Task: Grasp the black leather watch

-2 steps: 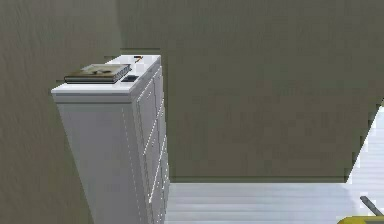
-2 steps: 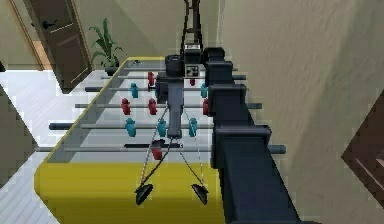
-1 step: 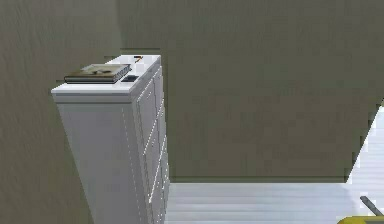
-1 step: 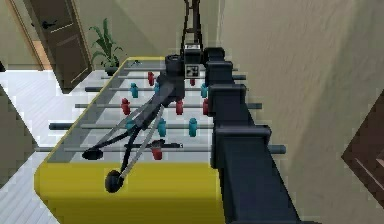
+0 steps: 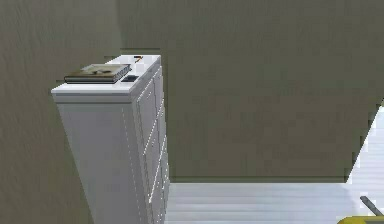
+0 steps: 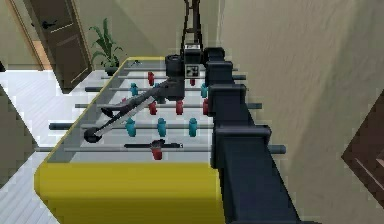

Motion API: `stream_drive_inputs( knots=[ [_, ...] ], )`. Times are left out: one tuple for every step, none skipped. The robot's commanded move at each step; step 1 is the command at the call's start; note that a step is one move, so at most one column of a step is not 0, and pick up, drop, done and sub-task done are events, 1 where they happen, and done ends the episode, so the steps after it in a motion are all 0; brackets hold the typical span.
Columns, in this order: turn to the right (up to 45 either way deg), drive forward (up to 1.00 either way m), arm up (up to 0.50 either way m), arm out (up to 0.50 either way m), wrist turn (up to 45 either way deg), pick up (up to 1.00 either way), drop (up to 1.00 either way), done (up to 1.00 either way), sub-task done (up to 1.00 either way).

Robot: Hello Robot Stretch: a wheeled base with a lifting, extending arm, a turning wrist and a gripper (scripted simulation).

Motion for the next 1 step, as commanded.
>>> stream_drive_inputs(
  knots=[
    [0.0, 0.0, 0.0, 0.0, 45.0, 0.0, 0.0, 0.0, 0.0]
  ],
)
